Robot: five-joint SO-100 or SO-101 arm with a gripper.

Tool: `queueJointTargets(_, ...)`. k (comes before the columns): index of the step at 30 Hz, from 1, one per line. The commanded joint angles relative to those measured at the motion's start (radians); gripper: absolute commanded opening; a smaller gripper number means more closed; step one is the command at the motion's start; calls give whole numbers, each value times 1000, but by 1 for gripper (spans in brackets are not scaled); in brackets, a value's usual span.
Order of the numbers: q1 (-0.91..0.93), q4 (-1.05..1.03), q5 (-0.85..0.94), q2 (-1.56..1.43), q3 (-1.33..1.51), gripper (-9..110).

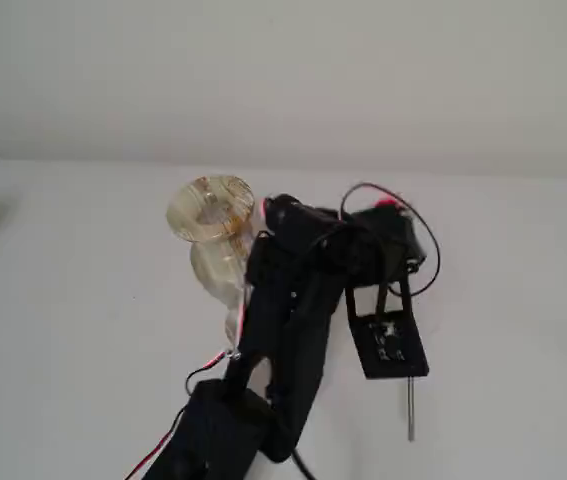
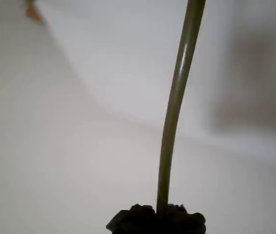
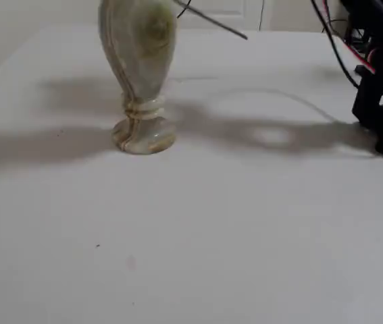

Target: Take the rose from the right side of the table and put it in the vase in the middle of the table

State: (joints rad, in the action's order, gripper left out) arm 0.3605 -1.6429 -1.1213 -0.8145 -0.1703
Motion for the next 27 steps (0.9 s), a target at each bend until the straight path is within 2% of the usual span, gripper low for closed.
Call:
queueJointTargets(1, 3, 121, -167, -273, -58, 0)
queueJointTargets(7, -127, 275, -222, -483, -58, 0)
queueJointTargets(12, -313, 265, -179, -595, -58, 0)
queueJointTargets(20, -565, 233, -138, -606, -58, 0)
queueJointTargets(27, -683, 225, -150, -560, -58, 0)
